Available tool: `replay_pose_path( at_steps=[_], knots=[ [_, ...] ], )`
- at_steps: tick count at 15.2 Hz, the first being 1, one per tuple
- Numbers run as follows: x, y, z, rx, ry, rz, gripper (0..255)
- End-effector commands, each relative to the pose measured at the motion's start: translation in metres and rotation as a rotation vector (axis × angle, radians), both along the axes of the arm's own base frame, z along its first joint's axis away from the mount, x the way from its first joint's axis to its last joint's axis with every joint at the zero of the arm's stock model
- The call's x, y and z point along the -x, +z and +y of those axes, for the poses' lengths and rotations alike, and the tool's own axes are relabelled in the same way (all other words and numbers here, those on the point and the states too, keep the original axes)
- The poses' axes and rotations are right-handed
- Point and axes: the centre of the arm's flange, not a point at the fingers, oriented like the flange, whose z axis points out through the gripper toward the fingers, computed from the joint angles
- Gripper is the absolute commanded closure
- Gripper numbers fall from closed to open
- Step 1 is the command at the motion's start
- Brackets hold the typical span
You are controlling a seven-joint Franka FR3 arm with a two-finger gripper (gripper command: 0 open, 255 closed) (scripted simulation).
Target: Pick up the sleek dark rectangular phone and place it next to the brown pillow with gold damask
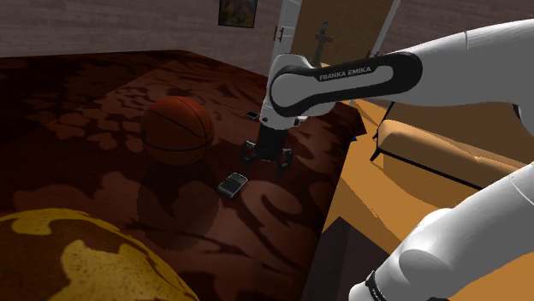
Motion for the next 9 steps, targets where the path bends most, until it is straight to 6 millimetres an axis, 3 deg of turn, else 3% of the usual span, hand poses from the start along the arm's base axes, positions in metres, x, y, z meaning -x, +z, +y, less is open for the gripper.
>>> replay_pose_path(
  at_steps=[1,8,9],
  knots=[
    [-0.021,-0.012,0.008,0.007,-0.083,0.006,0],
    [-0.095,-0.060,0.008,0.035,-0.354,0.028,0],
    [-0.098,-0.062,0.008,0.037,-0.366,0.029,0]
  ],
)
